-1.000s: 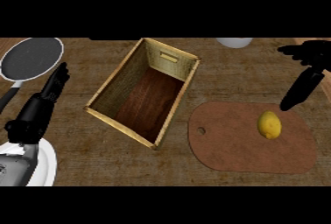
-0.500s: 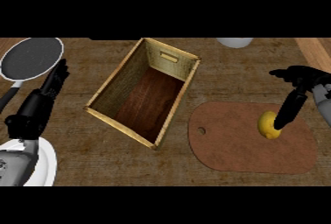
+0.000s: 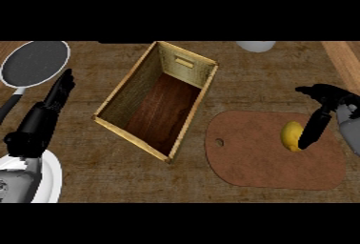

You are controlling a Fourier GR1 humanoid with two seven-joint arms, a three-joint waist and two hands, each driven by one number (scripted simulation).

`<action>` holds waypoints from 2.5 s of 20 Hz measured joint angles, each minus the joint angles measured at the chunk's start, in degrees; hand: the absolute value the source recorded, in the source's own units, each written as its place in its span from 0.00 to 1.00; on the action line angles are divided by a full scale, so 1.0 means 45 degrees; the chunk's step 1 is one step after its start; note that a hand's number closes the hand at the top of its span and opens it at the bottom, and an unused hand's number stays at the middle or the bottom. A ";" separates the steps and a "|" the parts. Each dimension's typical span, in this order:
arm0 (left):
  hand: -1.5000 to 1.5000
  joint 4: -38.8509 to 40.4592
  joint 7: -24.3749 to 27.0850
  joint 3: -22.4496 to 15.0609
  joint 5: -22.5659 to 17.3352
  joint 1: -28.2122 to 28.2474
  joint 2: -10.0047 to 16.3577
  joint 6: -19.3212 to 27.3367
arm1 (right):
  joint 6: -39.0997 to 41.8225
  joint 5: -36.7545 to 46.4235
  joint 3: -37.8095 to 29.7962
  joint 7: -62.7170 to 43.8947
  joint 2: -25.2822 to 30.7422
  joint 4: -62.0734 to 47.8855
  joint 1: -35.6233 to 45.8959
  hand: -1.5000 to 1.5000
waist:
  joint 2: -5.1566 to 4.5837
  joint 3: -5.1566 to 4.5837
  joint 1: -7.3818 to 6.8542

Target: Pick the lemon from the cutting board and place it in the basket

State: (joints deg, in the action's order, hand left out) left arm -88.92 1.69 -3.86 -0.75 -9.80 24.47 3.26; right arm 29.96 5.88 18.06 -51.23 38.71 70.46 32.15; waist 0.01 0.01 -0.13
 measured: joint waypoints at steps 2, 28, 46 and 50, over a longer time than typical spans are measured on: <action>0.50 0.0049 0.0014 0.0165 0.0137 0.0003 -0.0085 -0.0121 | -0.0043 0.0502 -0.0149 0.0090 -0.0221 0.0185 -0.0296 0.00 | 0.0003 -0.0004 0.0007; 0.50 -0.0324 -0.0557 0.1562 0.1318 -0.0296 -0.1301 -0.1557 | 0.0030 0.4653 -0.2420 0.1698 -0.2492 -0.0249 -0.2342 0.00 | -0.0003 0.0000 0.0005; 0.50 -0.0220 -0.0347 0.2081 0.1849 -0.0316 -0.1800 -0.2062 | -0.1335 0.7061 -0.2829 0.4307 -0.3190 -0.1696 -0.2261 1.00 | 0.0126 -0.0176 -0.0022; 0.50 -0.0349 -0.0509 0.2030 0.2035 -0.0361 -0.1973 -0.1921 | -0.1806 0.7760 -0.2485 0.4166 -0.3222 -0.0547 -0.2894 1.00 | 0.0116 -0.0141 0.0048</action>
State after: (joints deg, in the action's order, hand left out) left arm -90.49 -0.60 5.27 8.40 -11.42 15.59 -5.39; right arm 21.83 40.80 6.88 -32.48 24.21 67.99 19.12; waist 0.53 -0.62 0.09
